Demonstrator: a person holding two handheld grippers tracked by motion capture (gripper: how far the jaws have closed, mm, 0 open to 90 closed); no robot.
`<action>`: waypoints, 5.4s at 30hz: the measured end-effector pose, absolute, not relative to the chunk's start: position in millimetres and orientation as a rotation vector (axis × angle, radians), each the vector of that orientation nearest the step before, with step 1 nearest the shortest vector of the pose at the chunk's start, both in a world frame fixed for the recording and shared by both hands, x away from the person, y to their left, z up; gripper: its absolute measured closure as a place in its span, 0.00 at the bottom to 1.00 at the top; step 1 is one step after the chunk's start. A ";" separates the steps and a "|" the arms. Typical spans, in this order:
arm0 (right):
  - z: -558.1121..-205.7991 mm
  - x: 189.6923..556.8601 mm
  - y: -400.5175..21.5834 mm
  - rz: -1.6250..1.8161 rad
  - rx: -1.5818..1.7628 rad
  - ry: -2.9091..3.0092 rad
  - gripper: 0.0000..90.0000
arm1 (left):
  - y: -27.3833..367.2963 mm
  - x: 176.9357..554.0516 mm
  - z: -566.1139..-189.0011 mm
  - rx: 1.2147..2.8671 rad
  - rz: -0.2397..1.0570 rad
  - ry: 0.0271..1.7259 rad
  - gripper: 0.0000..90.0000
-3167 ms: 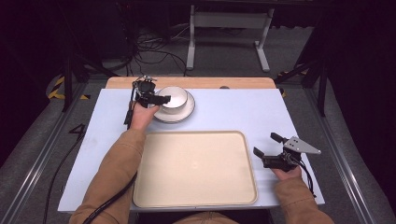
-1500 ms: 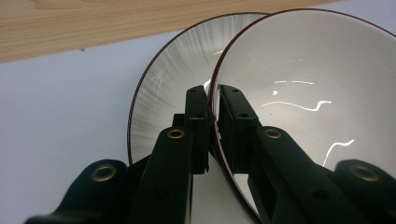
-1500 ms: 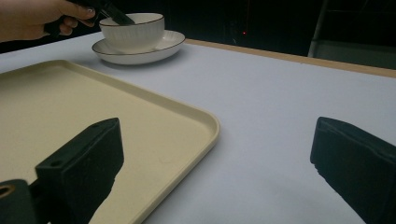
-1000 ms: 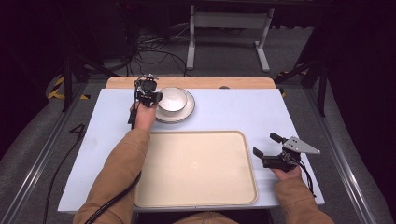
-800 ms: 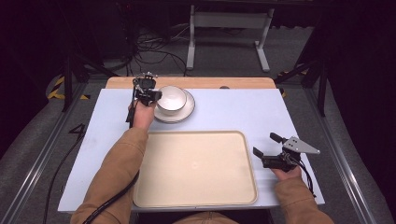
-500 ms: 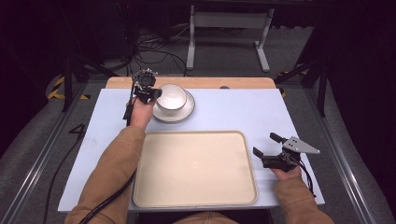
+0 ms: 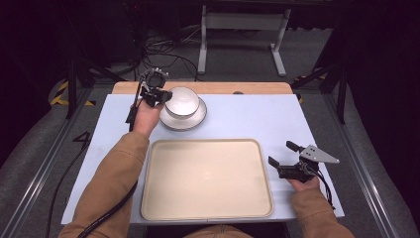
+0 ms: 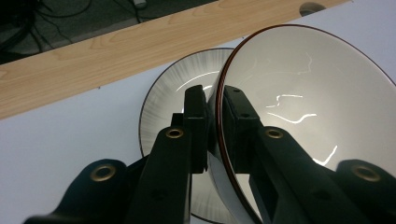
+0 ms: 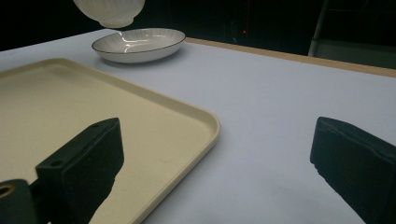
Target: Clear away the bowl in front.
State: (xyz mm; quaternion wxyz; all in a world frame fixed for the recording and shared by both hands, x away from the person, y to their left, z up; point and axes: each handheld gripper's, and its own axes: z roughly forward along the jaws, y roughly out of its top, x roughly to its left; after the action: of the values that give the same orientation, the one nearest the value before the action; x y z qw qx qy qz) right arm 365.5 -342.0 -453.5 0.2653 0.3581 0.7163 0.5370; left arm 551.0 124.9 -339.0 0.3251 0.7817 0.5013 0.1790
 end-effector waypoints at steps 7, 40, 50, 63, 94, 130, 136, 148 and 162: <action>-453.5 365.6 -342.1 1.452 0.967 1.936 0.03 | 122.6 540.5 -329.3 2.091 0.439 1.257 0.91; -453.4 365.5 -341.9 1.452 0.974 1.938 0.03 | 97.5 476.3 -309.1 2.255 0.319 0.911 0.91; -453.5 365.6 -341.8 1.451 0.973 1.937 0.03 | 87.6 456.0 -304.8 2.289 0.287 0.809 0.91; -453.5 365.5 -341.7 1.451 0.971 1.938 0.03 | 72.8 438.3 -308.4 2.359 0.232 0.667 0.91; -453.5 365.5 -341.6 1.452 0.965 1.942 0.03 | 45.0 427.6 -342.6 2.496 0.152 0.522 0.90; -453.4 365.6 -341.7 1.453 0.967 1.943 0.03 | 28.6 428.2 -378.8 2.557 0.084 0.500 0.90; -453.5 365.7 -341.8 1.453 0.966 1.942 0.03 | 28.0 428.3 -381.4 2.570 0.078 0.499 0.90; -453.4 365.6 -341.6 1.454 0.967 1.945 0.03 | 29.1 429.8 -385.5 2.563 0.064 0.500 0.90; -453.4 365.9 -341.6 1.452 0.963 1.947 0.04 | 33.1 434.9 -392.2 2.595 0.057 0.541 0.88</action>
State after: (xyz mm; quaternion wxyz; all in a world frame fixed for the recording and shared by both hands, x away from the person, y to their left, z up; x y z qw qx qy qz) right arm 365.9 -341.6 -453.4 0.2612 0.3557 0.7193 0.5366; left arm 434.9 33.1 -392.2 0.2426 0.9495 0.1981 0.0210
